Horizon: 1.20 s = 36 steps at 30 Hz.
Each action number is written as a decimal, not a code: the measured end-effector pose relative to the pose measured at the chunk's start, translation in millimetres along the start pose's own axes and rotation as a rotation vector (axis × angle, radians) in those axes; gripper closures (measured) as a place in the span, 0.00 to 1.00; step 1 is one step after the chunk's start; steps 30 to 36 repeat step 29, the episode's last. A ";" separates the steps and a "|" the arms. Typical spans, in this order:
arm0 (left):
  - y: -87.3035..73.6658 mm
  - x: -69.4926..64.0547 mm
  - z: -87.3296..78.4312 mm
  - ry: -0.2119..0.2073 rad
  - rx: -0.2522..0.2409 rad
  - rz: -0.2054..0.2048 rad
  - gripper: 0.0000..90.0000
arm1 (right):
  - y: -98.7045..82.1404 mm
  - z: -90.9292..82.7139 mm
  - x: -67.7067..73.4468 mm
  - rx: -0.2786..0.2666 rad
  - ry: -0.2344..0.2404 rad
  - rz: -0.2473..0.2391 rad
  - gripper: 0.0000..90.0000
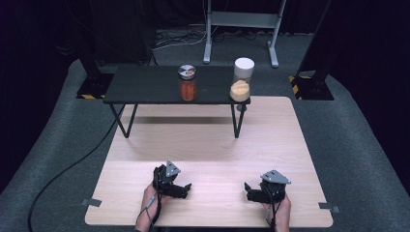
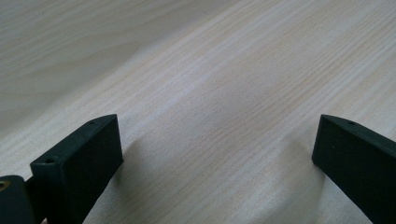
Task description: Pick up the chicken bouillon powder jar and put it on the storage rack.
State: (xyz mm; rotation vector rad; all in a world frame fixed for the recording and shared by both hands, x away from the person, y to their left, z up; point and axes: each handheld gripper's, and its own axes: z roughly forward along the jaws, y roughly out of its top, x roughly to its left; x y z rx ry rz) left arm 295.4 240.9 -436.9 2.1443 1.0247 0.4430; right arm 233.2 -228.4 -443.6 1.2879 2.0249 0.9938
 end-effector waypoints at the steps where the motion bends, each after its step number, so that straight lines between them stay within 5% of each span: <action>1: 0.2 0.2 0.0 -0.001 0.001 0.000 0.01 | 0.7 0.4 0.2 0.004 0.001 -0.008 0.00; 19: 0.8 -2.3 1.0 0.000 -0.002 0.009 0.01 | 3.9 1.8 5.2 0.022 -0.011 -0.034 0.00; 36: 2.4 -0.4 2.3 -0.016 0.000 0.016 0.01 | -3.1 -1.3 -1.8 -0.019 0.012 -0.002 0.00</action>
